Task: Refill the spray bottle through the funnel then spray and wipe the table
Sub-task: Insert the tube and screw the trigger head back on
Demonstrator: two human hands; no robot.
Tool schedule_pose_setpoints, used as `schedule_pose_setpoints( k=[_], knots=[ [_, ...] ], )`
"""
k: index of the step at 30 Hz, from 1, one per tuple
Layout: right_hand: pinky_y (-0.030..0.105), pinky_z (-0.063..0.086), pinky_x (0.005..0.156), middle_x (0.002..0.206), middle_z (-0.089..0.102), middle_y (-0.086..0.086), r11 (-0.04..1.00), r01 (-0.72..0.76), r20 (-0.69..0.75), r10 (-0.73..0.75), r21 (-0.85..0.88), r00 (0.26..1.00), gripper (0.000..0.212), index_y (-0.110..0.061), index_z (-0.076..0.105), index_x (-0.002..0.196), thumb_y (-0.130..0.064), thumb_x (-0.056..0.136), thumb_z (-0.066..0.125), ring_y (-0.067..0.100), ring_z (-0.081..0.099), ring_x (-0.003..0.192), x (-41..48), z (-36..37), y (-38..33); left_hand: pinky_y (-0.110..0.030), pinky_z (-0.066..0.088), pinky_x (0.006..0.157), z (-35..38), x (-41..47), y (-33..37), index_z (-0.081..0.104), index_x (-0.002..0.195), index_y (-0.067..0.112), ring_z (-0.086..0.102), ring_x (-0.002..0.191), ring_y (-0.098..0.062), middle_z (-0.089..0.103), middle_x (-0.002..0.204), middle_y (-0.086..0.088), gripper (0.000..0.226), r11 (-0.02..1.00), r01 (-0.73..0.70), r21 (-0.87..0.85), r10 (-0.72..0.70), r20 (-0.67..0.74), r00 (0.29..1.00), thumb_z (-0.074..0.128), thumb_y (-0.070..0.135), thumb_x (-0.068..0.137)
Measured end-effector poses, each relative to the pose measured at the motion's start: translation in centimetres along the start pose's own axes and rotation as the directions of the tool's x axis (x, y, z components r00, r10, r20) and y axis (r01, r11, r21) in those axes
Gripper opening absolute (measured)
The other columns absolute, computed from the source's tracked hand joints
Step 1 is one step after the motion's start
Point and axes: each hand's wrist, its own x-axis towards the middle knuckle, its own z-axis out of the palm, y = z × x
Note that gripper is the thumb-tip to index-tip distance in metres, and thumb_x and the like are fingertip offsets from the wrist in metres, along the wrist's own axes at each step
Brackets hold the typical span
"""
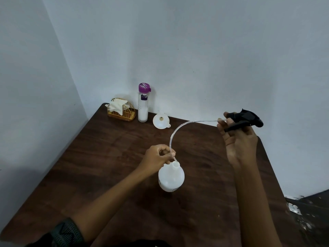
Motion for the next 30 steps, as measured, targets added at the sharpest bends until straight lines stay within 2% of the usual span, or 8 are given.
schedule_pose_setpoints(
  k=[4, 9, 12, 14, 17, 23, 27, 30],
  knots=[
    [0.027, 0.057, 0.071, 0.104, 0.065, 0.011, 1.0, 0.005, -0.009, -0.005, -0.012, 1.0, 0.018, -0.005, 0.057, 0.102, 0.004, 0.087, 0.056, 0.016, 0.068, 0.076, -0.3, -0.9, 0.3, -0.007, 0.046, 0.053, 0.3, 0.1, -0.7, 0.07, 0.091, 0.01, 0.062, 0.06, -0.005, 0.068, 0.08, -0.001, 0.008, 0.999, -0.024, 0.032, 0.023, 0.03, 0.999, 0.064, 0.014, 0.086],
    [0.027, 0.056, 0.065, 0.106, 0.064, 0.013, 0.998, 0.003, -0.01, -0.004, -0.055, 1.0, 0.017, -0.01, 0.06, 0.098, 0.003, 0.087, 0.056, 0.019, 0.066, 0.084, -0.9, -2.2, 0.0, -0.011, 0.046, 0.063, 1.2, 0.1, -1.7, 0.067, 0.103, 0.013, 0.061, 0.074, -0.008, 0.068, 0.085, 0.001, 0.019, 0.995, -0.042, 0.094, 0.04, 0.033, 0.999, 0.066, 0.015, 0.084],
    [0.026, 0.055, 0.065, 0.1, 0.065, 0.01, 0.996, 0.032, 0.021, -0.03, -0.084, 0.999, 0.02, -0.012, 0.061, 0.097, 0.004, 0.088, 0.053, 0.017, 0.068, 0.082, -1.2, -3.0, -0.5, -0.018, 0.05, 0.071, 1.3, 0.0, -1.5, 0.06, 0.113, 0.019, 0.063, 0.078, -0.01, 0.064, 0.08, 0.008, 0.03, 0.998, -0.066, 0.003, 0.066, -0.027, 0.997, 0.066, 0.018, 0.084],
    [0.026, 0.055, 0.066, 0.102, 0.065, 0.011, 0.993, 0.041, 0.056, -0.035, -0.108, 0.998, 0.019, -0.011, 0.06, 0.1, 0.0, 0.085, 0.058, 0.02, 0.066, 0.086, -1.4, -3.5, -0.8, -0.016, 0.051, 0.071, 1.2, 0.0, -1.1, 0.06, 0.114, 0.018, 0.064, 0.079, -0.006, 0.063, 0.082, 0.008, 0.027, 0.991, -0.112, -0.078, 0.107, -0.071, 0.992, 0.064, 0.018, 0.086],
    [0.026, 0.055, 0.065, 0.102, 0.066, 0.011, 0.988, 0.042, 0.083, -0.03, -0.151, 0.996, 0.041, -0.011, 0.061, 0.1, -0.018, 0.062, 0.074, 0.021, 0.066, 0.088, -1.5, -3.9, -1.2, -0.013, 0.052, 0.069, 0.9, 0.4, -0.7, 0.068, 0.101, 0.015, 0.064, 0.081, -0.006, 0.068, 0.089, 0.003, 0.015, 0.983, -0.169, -0.073, 0.159, -0.125, 0.979, 0.063, 0.015, 0.087],
    [0.026, 0.057, 0.065, 0.092, 0.073, 0.003, 0.98, 0.047, 0.07, -0.034, -0.194, 0.997, 0.064, -0.01, 0.063, 0.101, -0.031, 0.045, 0.084, 0.018, 0.069, 0.09, -1.9, -4.1, -0.5, -0.016, 0.051, 0.068, 0.9, 0.9, -1.5, 0.071, 0.09, 0.015, 0.065, 0.076, -0.008, 0.068, 0.083, 0.005, 0.008, 0.995, -0.103, 0.002, 0.103, -0.051, 0.993, 0.069, 0.014, 0.082],
    [0.026, 0.056, 0.063, 0.09, 0.073, 0.002, 0.978, 0.052, 0.057, -0.041, -0.204, 0.998, 0.068, -0.009, 0.064, 0.1, -0.035, 0.042, 0.086, 0.016, 0.069, 0.09, -2.1, -4.1, -0.1, -0.012, 0.052, 0.067, 0.9, 0.8, -0.8, 0.067, 0.102, 0.018, 0.063, 0.075, -0.006, 0.065, 0.084, 0.007, 0.021, 0.984, -0.156, -0.089, 0.153, -0.04, 0.987, 0.067, 0.009, 0.083],
    [0.025, 0.057, 0.064, 0.09, 0.074, 0.002, 0.975, 0.048, 0.049, -0.039, -0.217, 0.998, 0.073, -0.006, 0.063, 0.104, -0.035, 0.042, 0.085, 0.016, 0.069, 0.09, -2.1, -4.1, -0.1, -0.01, 0.049, 0.067, 0.9, 1.0, -0.4, 0.071, 0.093, 0.018, 0.063, 0.079, -0.008, 0.067, 0.085, 0.009, 0.011, 0.978, -0.202, -0.043, 0.197, -0.096, 0.976, 0.066, 0.012, 0.085]
  ],
)
